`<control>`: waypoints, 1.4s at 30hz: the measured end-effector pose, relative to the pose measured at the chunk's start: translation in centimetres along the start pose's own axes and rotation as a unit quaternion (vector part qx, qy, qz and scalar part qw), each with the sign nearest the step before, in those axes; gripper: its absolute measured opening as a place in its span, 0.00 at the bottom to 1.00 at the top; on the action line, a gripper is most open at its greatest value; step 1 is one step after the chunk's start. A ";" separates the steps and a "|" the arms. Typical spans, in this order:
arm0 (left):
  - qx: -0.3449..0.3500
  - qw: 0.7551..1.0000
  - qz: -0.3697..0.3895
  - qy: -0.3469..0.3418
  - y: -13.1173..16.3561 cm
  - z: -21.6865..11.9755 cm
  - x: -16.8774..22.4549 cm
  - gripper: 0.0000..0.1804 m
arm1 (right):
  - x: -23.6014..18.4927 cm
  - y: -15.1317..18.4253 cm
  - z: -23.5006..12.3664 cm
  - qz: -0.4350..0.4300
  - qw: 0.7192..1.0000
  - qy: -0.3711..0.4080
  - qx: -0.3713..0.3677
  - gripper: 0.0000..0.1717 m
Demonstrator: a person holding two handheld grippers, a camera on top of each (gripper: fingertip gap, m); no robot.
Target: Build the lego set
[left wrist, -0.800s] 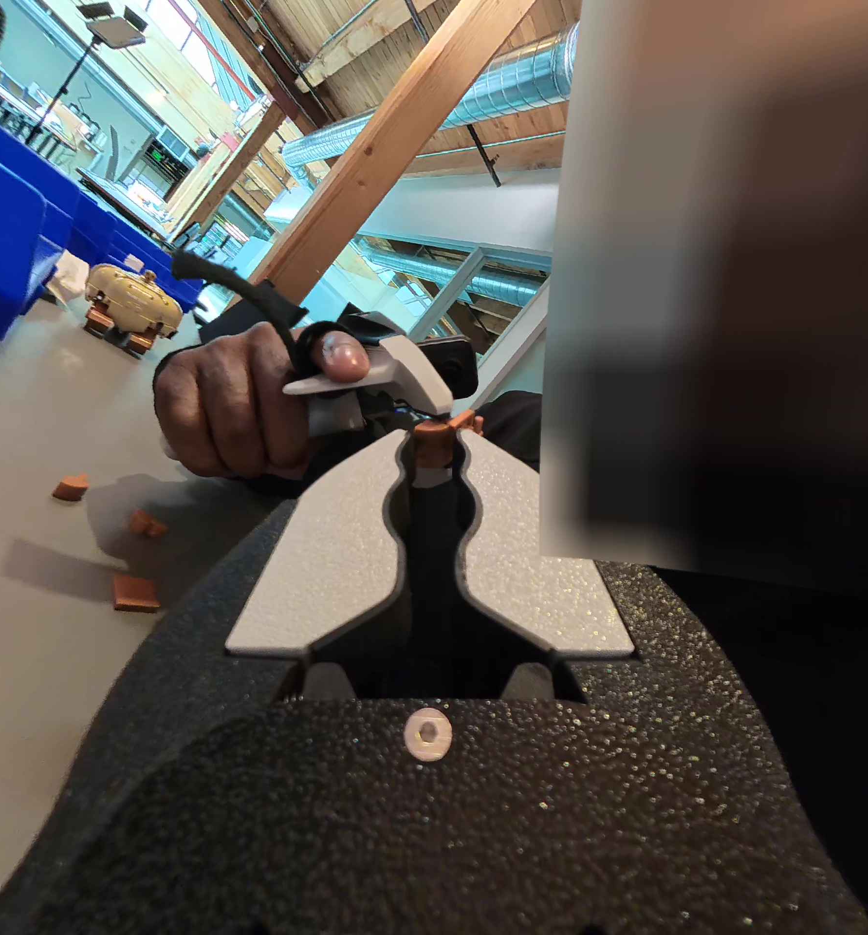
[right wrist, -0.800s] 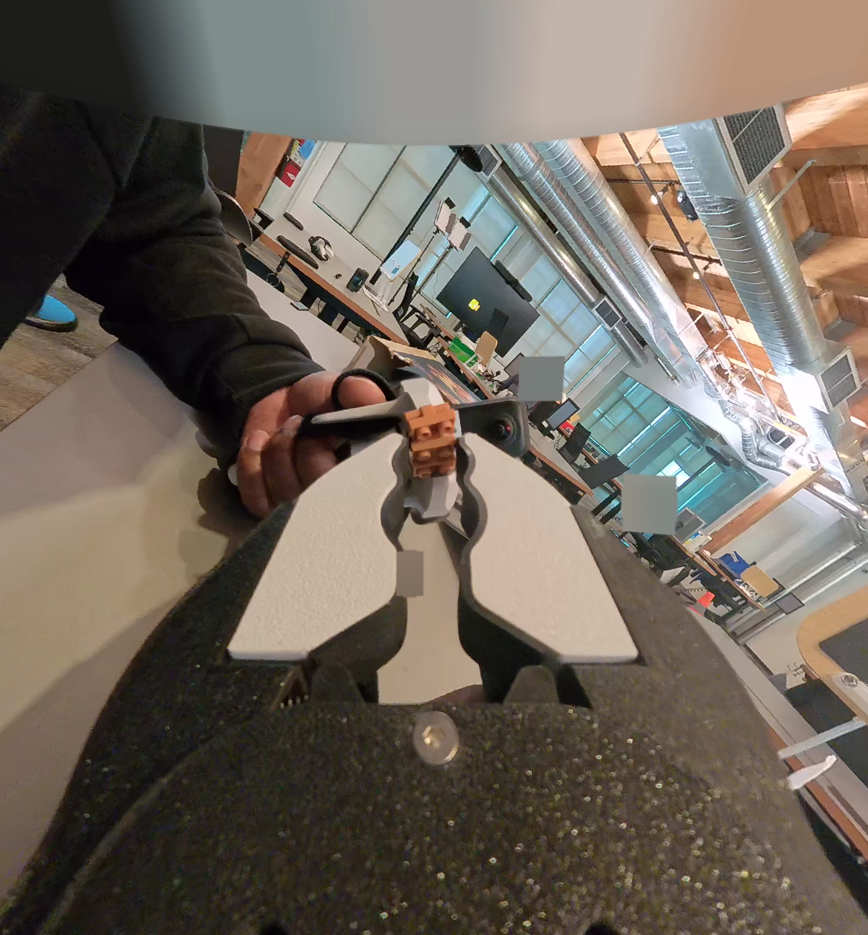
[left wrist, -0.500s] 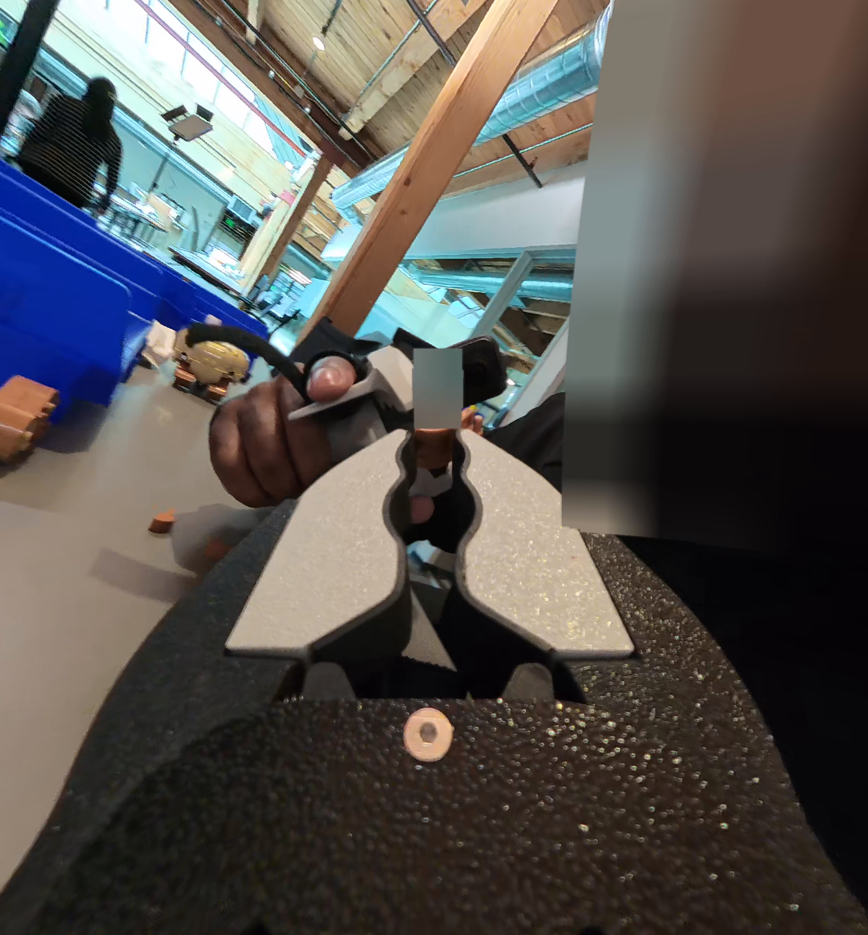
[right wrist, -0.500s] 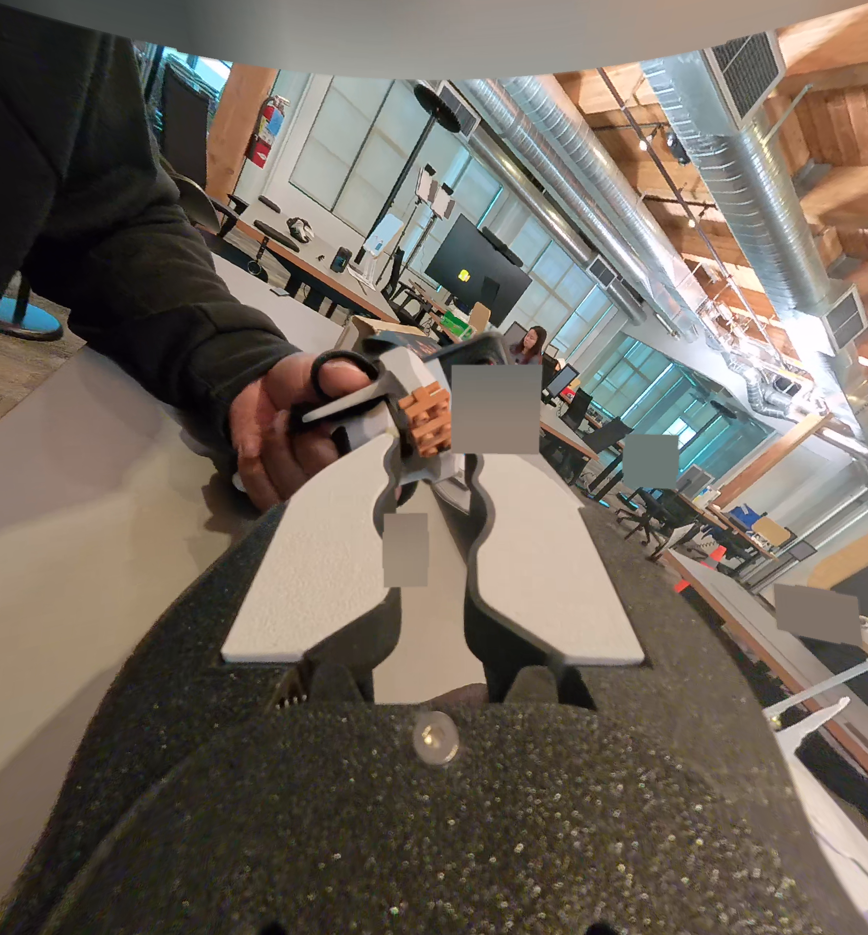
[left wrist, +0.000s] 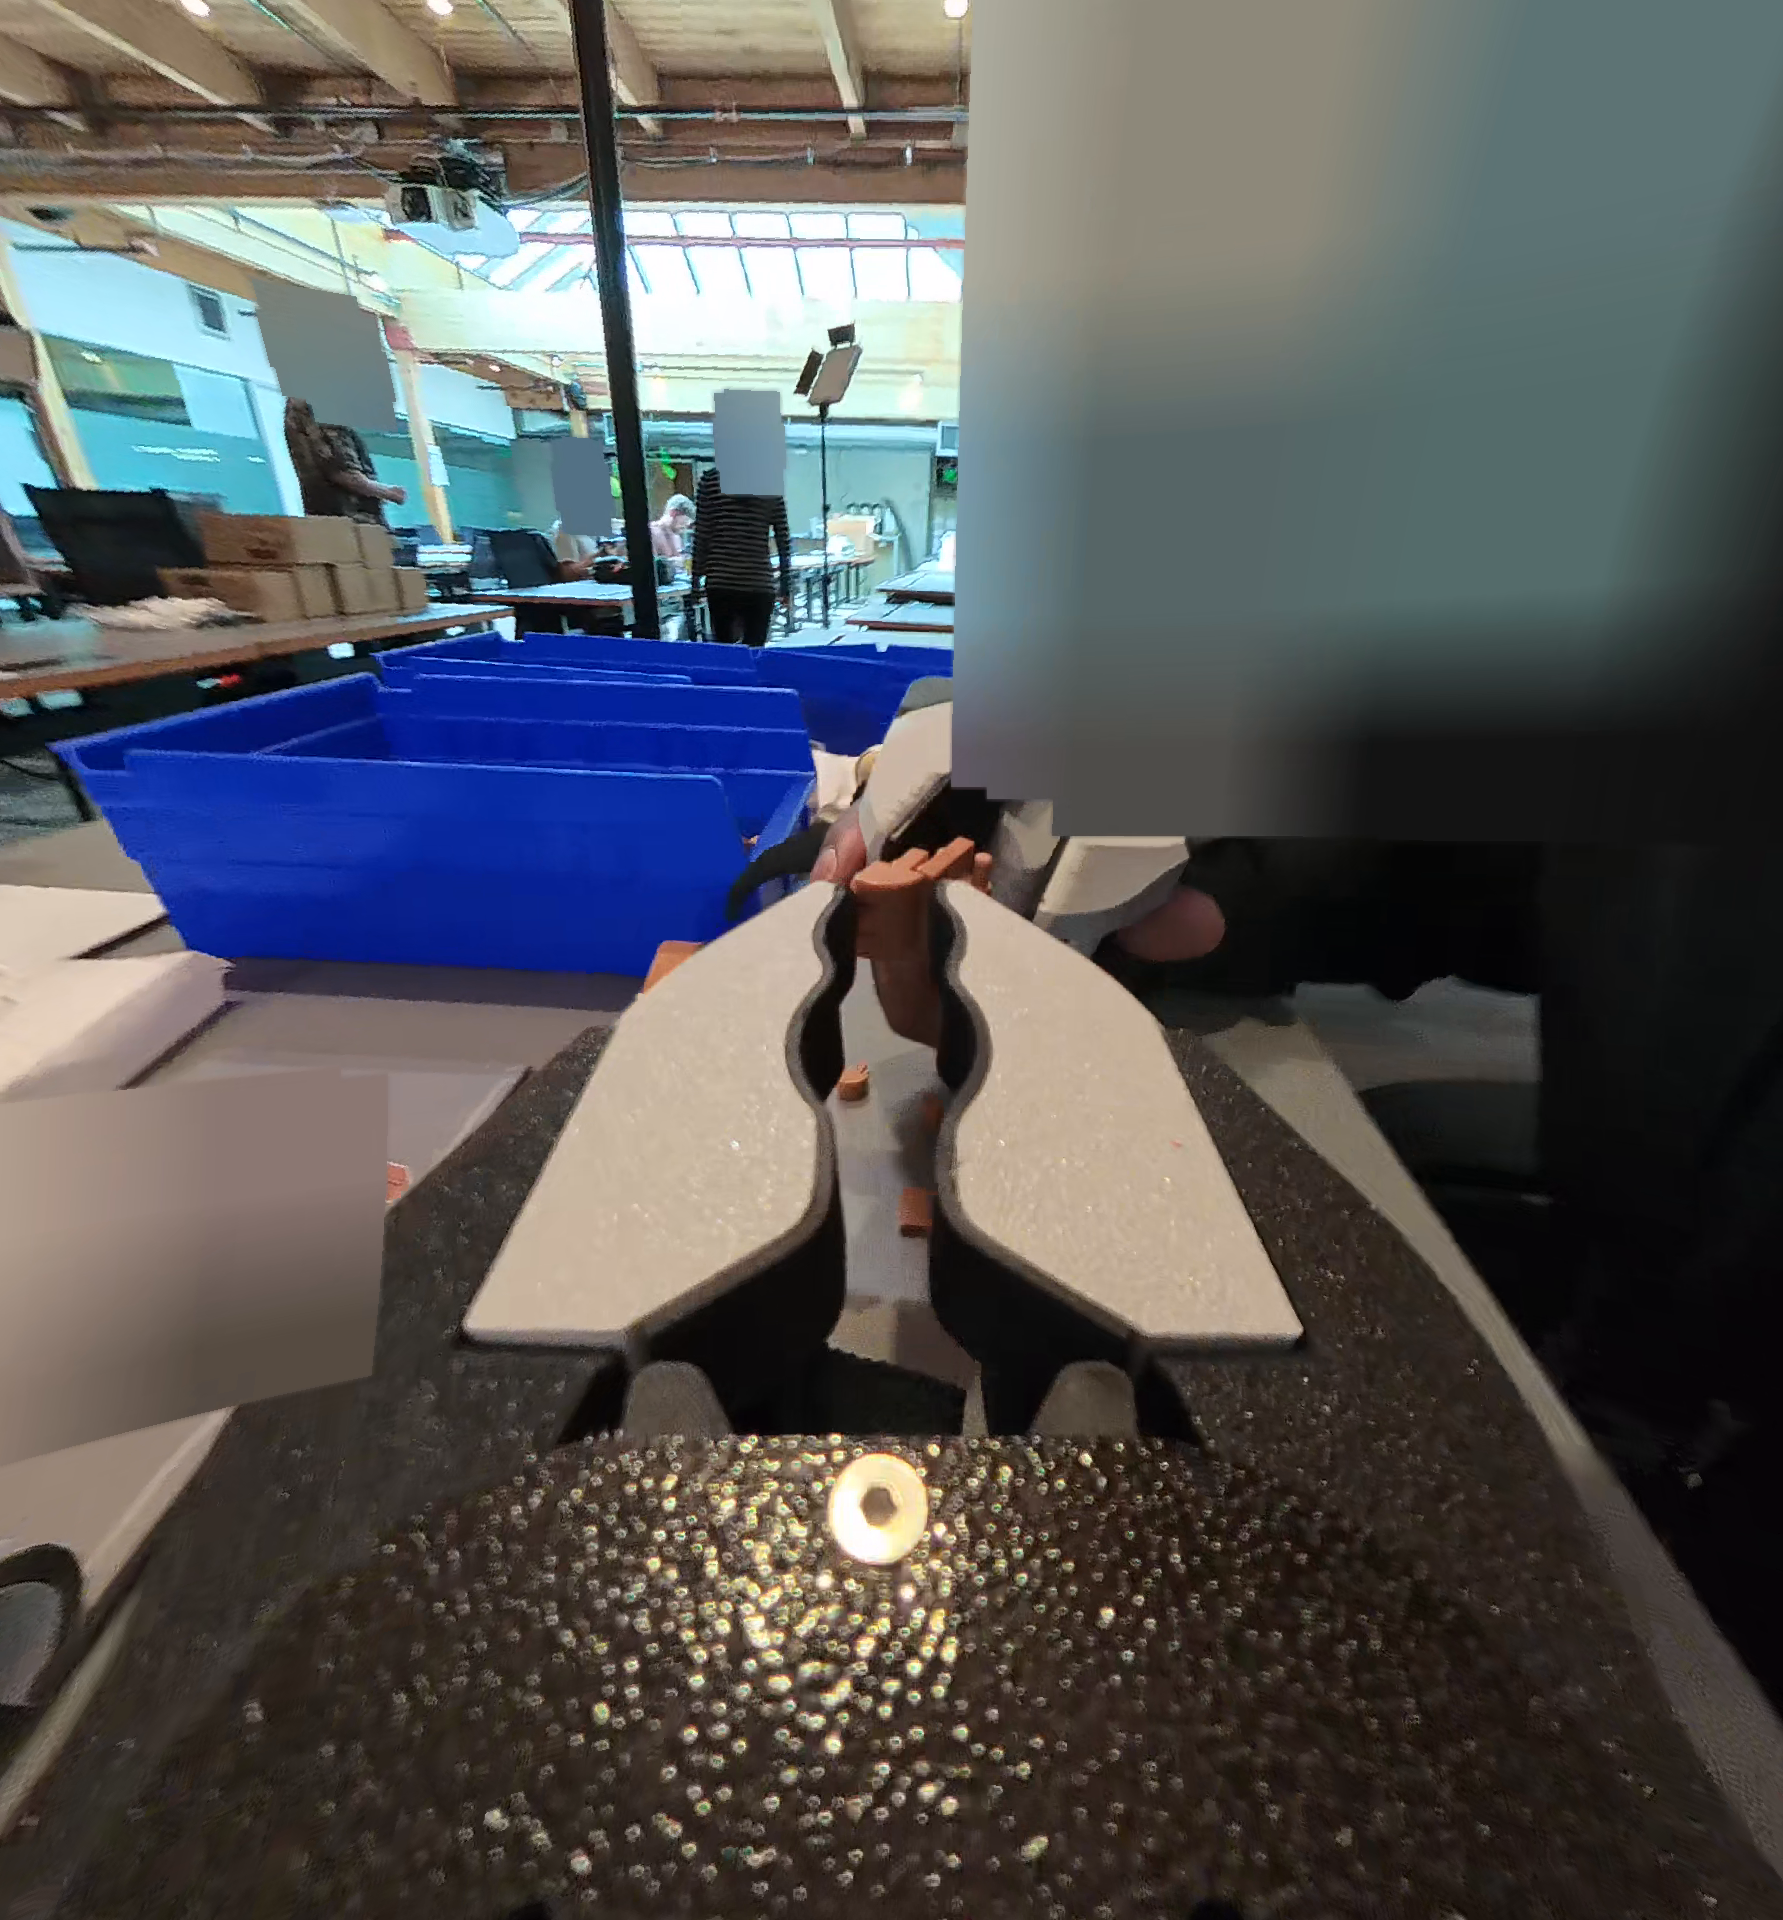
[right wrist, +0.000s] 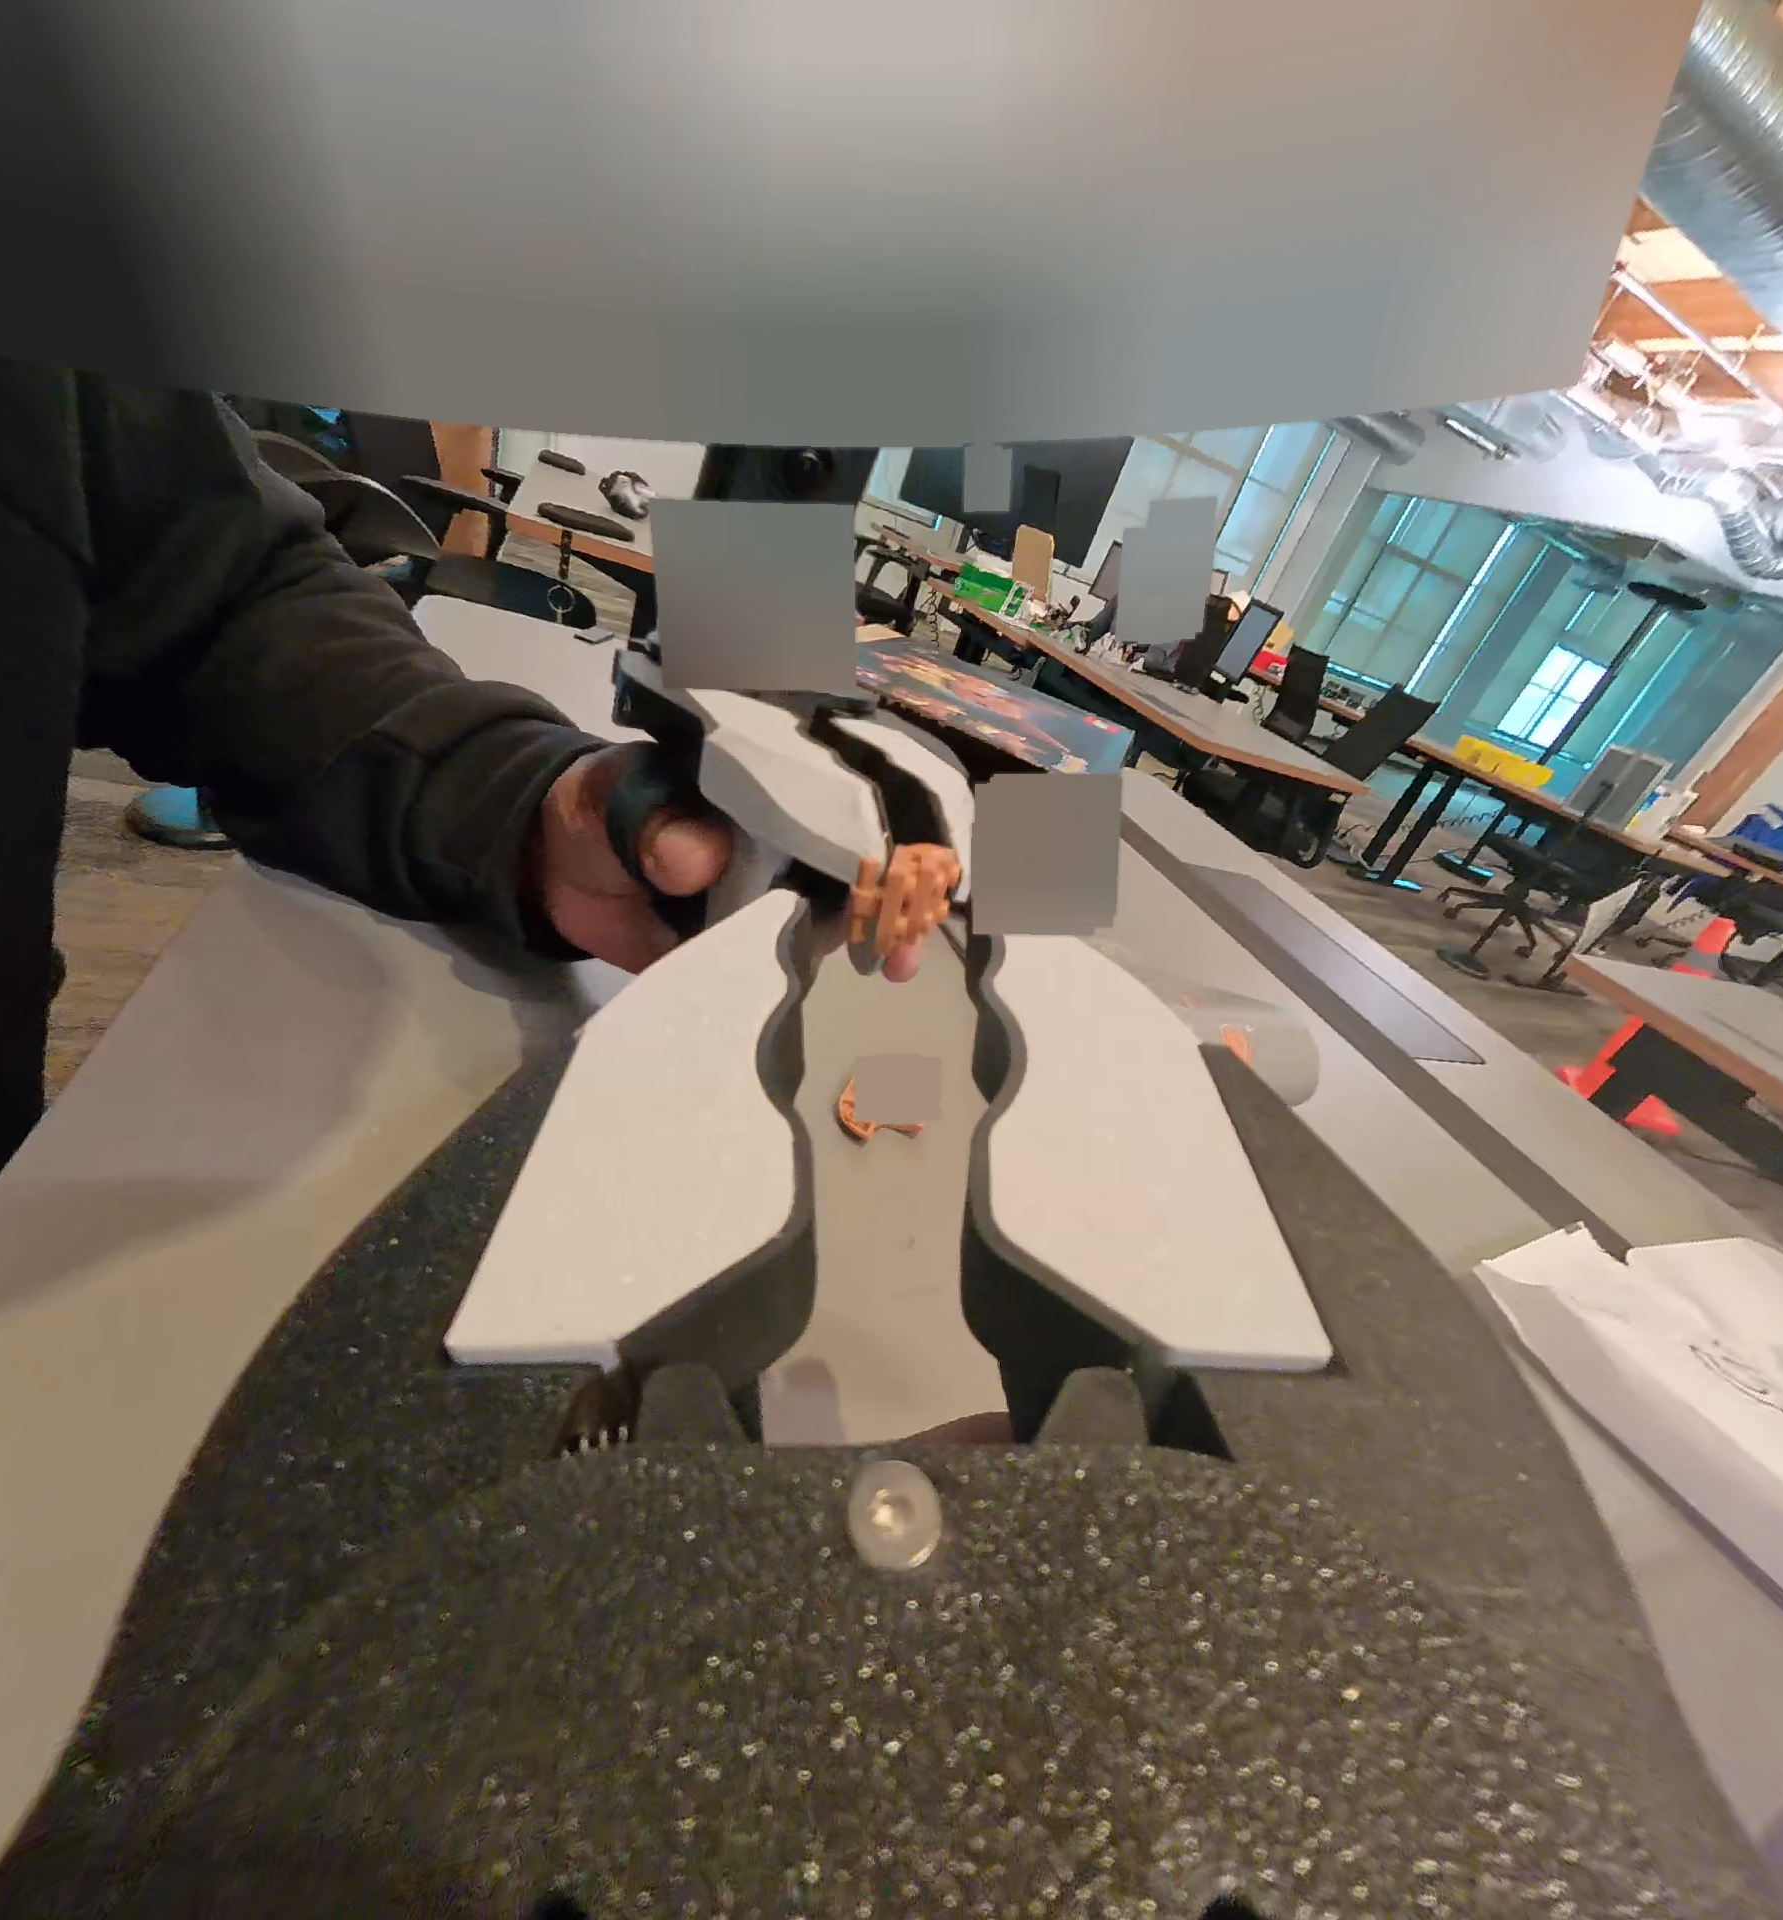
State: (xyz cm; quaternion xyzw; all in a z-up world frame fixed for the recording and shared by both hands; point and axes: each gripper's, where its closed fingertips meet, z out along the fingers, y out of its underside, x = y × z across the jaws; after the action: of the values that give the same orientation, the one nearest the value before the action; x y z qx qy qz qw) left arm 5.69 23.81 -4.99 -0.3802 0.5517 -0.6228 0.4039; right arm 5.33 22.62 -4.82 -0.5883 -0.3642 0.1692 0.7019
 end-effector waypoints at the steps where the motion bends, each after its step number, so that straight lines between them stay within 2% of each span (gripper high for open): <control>1: -0.007 1.000 0.015 -0.004 0.1 0.1 0.1 0.07 | -0.1 0.0 0.0 0.002 1.000 -0.003 -0.001 0.16; 5: -0.020 0.999 0.047 -0.002 0.5 0.4 0.6 0.07 | -0.4 0.5 0.2 -0.001 1.000 -0.013 -0.015 0.16; 9: -0.031 0.997 0.066 0.003 0.9 0.5 0.9 0.07 | -0.8 0.7 0.2 -0.009 0.999 -0.025 -0.021 0.10; 17: -0.041 0.995 0.090 0.003 1.0 0.5 1.2 0.07 | -1.1 0.8 0.1 -0.017 0.999 -0.039 -0.022 0.10; 42: -0.036 0.998 0.038 0.031 1.2 0.5 1.1 0.08 | -1.0 1.0 0.1 -0.028 0.999 -0.032 -0.023 0.09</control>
State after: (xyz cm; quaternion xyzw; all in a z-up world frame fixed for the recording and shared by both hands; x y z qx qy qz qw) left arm 5.79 22.49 -6.08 -0.3536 0.6000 -0.5982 0.3965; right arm 4.78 22.28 -6.10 -0.5877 -0.4070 0.1599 0.6807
